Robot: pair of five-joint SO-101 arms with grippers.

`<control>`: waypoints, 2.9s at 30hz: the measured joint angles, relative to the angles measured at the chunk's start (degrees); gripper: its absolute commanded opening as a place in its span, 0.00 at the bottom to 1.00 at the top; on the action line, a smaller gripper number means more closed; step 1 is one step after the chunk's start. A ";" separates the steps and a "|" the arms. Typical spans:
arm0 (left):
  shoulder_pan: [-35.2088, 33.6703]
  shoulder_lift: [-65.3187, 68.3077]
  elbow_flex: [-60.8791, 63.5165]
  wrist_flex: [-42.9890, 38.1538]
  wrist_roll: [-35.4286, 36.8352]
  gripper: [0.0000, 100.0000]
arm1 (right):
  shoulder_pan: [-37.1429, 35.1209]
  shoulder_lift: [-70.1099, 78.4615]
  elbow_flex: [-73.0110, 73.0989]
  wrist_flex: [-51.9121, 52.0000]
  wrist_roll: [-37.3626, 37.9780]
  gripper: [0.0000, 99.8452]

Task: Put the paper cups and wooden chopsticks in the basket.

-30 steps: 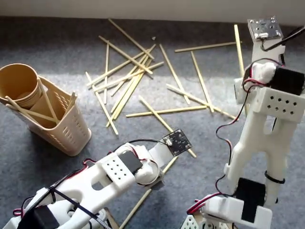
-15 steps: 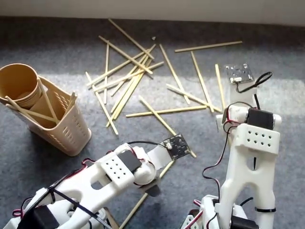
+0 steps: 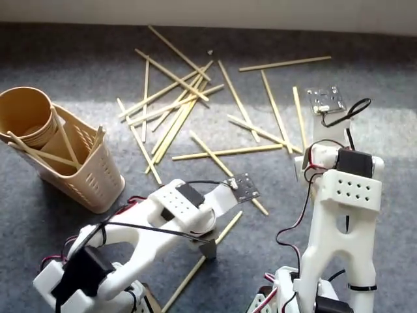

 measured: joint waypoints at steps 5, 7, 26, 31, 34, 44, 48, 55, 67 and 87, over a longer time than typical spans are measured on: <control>0.35 3.43 -2.64 1.05 -3.43 0.03 | 0.00 0.00 0.00 0.00 0.00 0.01; 0.35 3.52 -2.64 1.05 -5.36 0.01 | 0.00 0.00 0.00 0.00 0.00 0.01; 0.00 -13.89 -11.69 21.36 -9.32 0.00 | 0.00 0.00 0.00 0.00 0.00 0.01; -4.57 -23.82 -22.07 28.40 -9.41 0.00 | 0.00 0.00 0.00 0.00 -1.67 0.01; -9.67 -28.48 -29.89 30.95 -9.58 0.00 | 0.00 0.00 0.00 0.00 -2.90 0.01; -37.27 -33.58 -43.16 20.84 -9.32 0.00 | 0.00 0.00 0.00 0.00 -3.25 0.01; -48.18 -33.67 -43.16 9.14 -7.74 0.00 | 0.00 0.00 0.00 0.00 -3.25 0.01; -50.81 -33.67 -43.25 3.69 -4.31 0.00 | -2.99 0.00 0.00 0.00 -3.25 0.01; -48.09 -34.02 -39.74 7.65 -2.37 0.00 | -3.34 0.00 0.00 0.00 -3.34 0.01; -51.08 -33.85 -28.22 3.69 5.71 0.23 | -17.14 0.00 -27.34 1.49 -18.99 0.01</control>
